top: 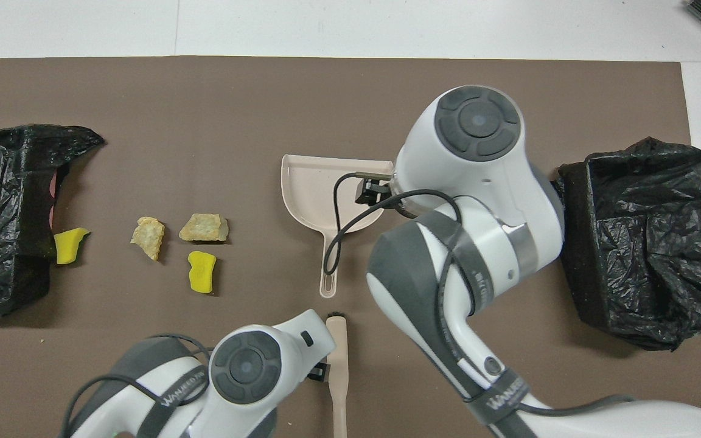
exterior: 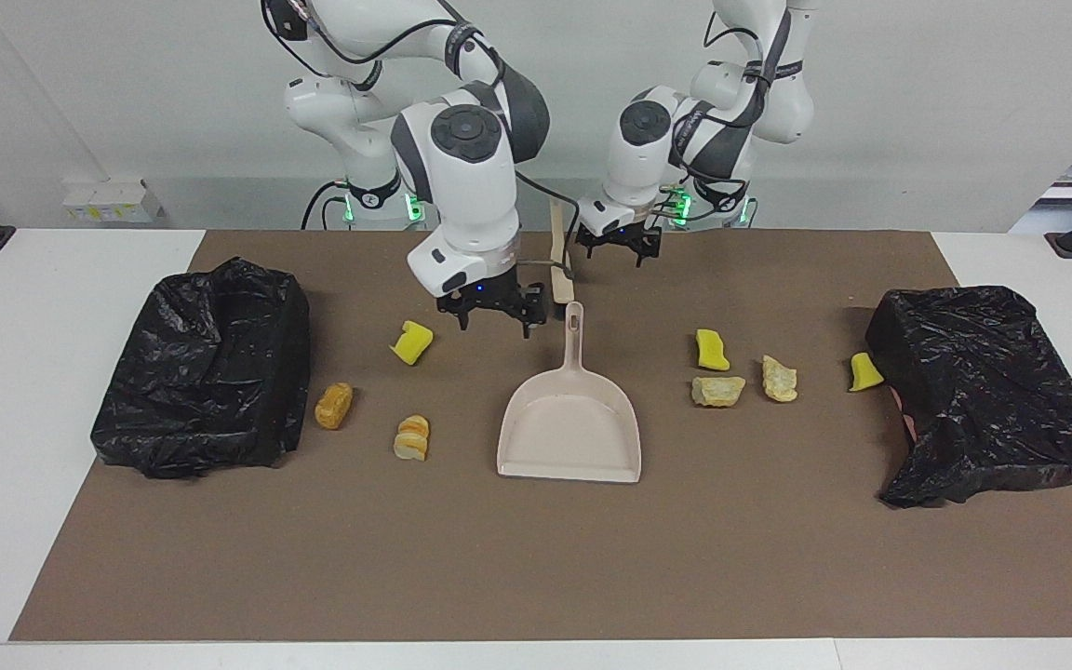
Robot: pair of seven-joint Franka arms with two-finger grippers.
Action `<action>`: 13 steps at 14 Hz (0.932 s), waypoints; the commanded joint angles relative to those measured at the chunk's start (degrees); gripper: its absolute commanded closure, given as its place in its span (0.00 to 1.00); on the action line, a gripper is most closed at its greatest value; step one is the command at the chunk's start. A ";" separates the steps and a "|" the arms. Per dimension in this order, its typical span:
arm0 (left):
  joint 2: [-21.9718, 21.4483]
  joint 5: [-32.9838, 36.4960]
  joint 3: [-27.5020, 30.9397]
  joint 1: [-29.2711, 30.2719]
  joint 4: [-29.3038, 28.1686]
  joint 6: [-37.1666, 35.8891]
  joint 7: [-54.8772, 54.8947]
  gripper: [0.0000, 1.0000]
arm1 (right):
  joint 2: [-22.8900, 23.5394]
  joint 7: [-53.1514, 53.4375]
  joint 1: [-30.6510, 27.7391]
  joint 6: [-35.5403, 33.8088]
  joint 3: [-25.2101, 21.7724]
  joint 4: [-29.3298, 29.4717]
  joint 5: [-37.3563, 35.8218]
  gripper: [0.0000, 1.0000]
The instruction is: Sweep and dump trash in bin
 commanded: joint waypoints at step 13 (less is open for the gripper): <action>-0.67 -4.08 1.06 -17.07 -6.69 11.00 -18.47 0.10 | 6.50 3.09 9.64 10.71 0.31 -8.33 2.79 0.30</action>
